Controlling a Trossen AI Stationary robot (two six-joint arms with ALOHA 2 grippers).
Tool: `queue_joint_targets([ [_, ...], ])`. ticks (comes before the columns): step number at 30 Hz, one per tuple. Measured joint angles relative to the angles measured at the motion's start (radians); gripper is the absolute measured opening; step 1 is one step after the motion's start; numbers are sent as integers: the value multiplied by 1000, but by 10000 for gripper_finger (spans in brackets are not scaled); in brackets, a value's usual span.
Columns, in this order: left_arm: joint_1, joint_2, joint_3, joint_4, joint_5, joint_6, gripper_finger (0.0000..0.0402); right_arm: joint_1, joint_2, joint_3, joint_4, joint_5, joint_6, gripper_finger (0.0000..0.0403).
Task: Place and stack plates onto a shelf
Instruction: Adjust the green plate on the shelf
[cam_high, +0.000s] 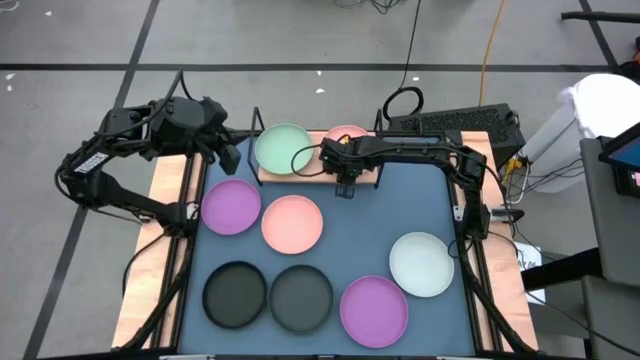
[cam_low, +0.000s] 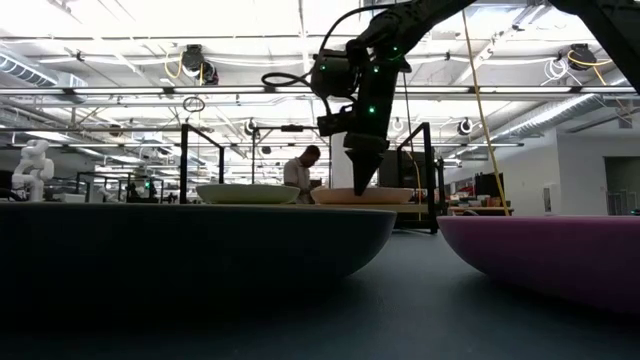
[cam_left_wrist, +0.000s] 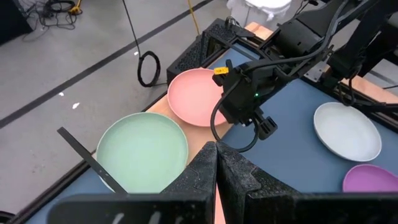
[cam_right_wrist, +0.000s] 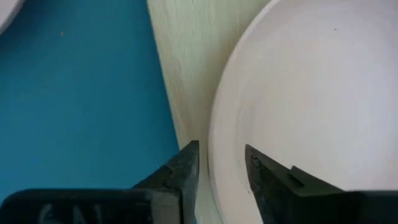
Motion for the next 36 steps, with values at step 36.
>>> queue_joint_targets([
  [36, 119, 418, -167, -28, 110, -246, 10, 8, -636, -94, -131, 109, 370, 137],
])
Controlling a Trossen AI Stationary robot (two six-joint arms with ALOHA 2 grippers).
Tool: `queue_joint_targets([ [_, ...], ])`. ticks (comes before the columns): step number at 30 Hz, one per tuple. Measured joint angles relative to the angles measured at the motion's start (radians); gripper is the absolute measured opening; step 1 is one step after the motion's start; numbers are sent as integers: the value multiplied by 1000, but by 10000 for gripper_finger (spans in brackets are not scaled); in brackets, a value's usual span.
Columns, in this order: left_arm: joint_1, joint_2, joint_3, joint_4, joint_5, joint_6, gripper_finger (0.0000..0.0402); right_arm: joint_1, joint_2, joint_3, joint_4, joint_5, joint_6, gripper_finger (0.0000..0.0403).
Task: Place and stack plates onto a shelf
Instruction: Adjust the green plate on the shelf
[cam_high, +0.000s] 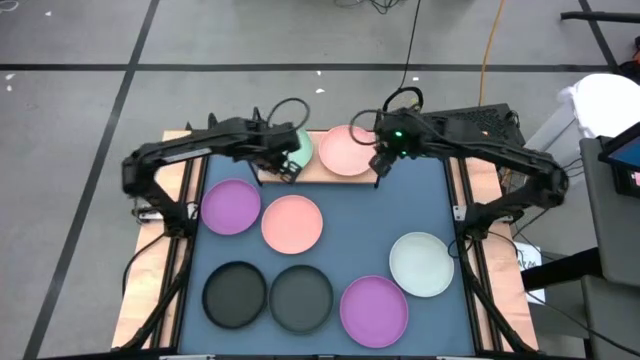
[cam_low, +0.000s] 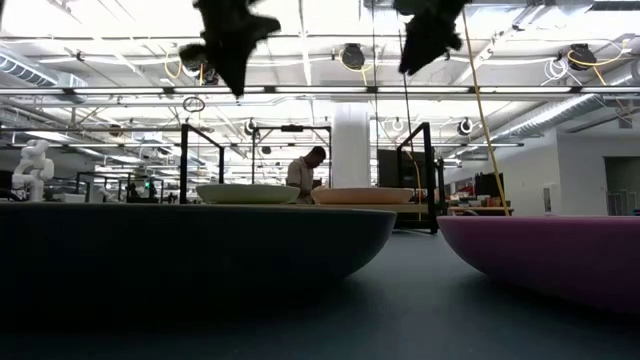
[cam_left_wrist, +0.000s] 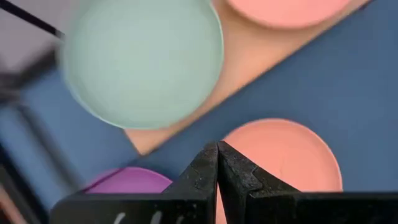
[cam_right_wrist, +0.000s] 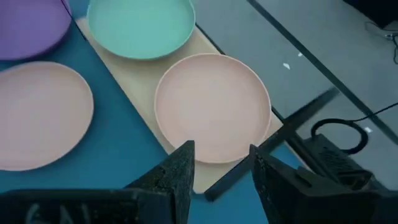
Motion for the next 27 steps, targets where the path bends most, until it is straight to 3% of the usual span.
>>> queue_joint_targets([
  [4, 73, 102, 0, 2, 106, 33, 10, 0, -117, -126, 36, 21, 103, 137],
  [12, 156, 219, 0, 128, 13, 174, 10, 8, -276, -315, 253, 20, 205, 137],
  [27, 160, 347, 1, 341, -2, 230, 10, 8, -266, -345, 367, 20, 158, 137],
])
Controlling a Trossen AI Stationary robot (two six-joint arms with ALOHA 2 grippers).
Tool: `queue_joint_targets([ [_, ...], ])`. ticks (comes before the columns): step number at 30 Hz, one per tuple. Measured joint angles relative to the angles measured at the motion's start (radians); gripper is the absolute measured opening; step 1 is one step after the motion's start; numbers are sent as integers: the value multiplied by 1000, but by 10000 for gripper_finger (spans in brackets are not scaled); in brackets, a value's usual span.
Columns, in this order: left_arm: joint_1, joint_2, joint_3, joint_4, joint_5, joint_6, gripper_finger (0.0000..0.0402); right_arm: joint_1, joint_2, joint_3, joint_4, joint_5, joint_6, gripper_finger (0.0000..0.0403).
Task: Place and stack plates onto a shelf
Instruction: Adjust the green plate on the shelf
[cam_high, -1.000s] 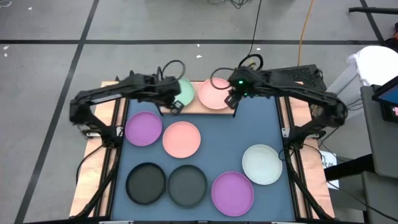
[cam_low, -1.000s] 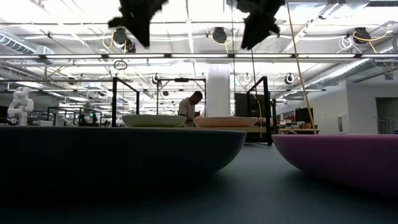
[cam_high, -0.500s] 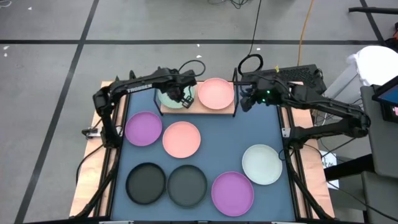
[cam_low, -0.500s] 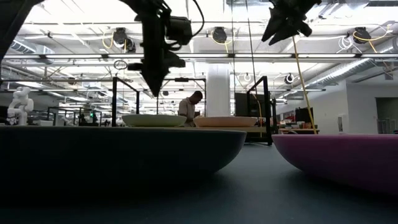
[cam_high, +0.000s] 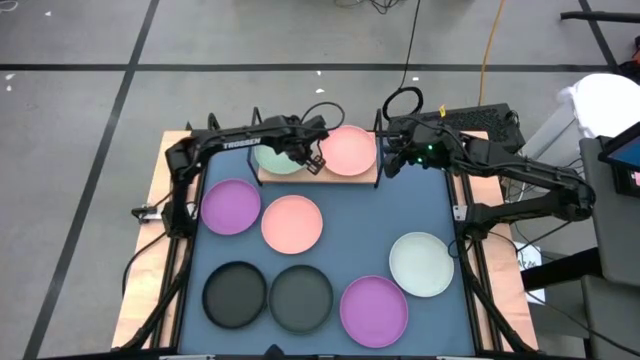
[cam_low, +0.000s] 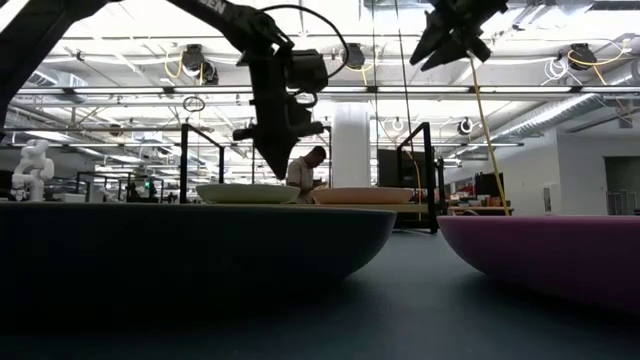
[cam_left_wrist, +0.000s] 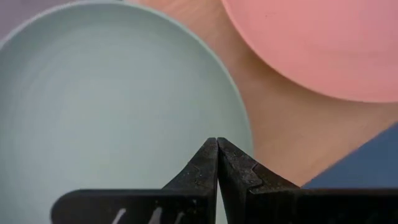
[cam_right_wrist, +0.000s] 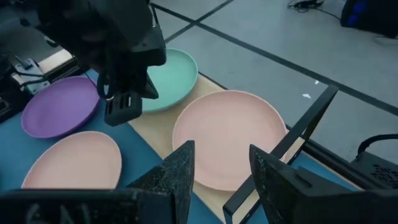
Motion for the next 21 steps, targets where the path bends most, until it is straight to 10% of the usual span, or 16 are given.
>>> queue_joint_targets([
  [21, -24, 46, -1, 87, 25, -24, 10, -2, 0, 0, 0, 0, -13, 137],
])
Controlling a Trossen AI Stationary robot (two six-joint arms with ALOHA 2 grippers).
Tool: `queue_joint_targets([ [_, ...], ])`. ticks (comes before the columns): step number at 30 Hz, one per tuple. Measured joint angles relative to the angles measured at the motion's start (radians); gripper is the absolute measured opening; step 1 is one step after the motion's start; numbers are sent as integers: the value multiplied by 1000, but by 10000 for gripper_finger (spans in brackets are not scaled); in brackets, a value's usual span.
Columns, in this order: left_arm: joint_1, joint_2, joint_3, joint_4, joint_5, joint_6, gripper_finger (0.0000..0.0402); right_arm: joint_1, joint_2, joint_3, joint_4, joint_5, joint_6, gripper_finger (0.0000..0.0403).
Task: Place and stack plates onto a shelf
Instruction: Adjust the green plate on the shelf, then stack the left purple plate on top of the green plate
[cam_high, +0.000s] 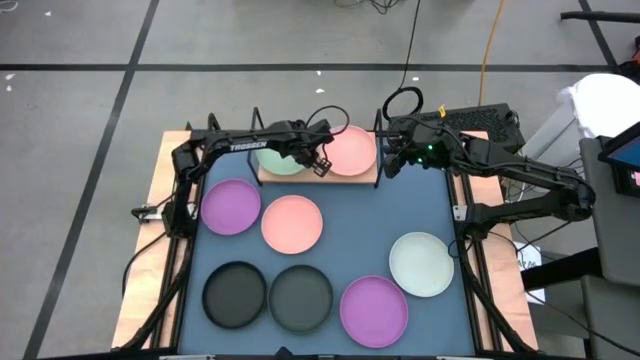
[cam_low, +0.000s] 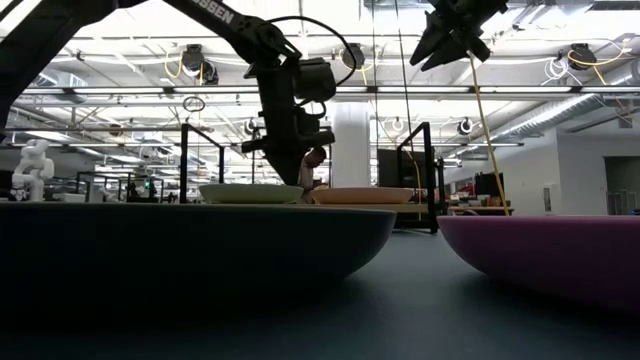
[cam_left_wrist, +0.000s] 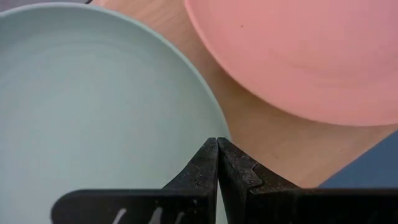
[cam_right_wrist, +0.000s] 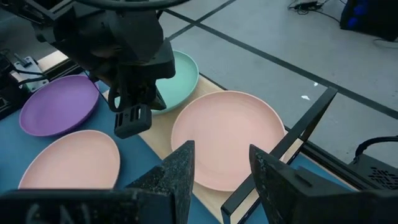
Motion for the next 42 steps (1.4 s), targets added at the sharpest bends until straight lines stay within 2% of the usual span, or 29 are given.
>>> queue_joint_targets([
  [17, -22, -38, 5, -33, 3, -1, 10, 0, 0, 0, 0, 0, 0, 137],
  [20, -21, -94, 5, -42, 2, -1, 10, 2, 0, 0, -1, -5, 1, 137],
  [27, -41, -281, 6, -78, 14, 26, 10, 21, 0, 8, -19, -102, 55, 137],
  [34, -66, -448, 7, -95, 20, -15, 10, 78, 0, 32, -17, -106, 76, 137],
  [42, -139, -565, 7, -282, 28, -125, 10, 139, 3, 32, -87, -106, 161, 137],
])
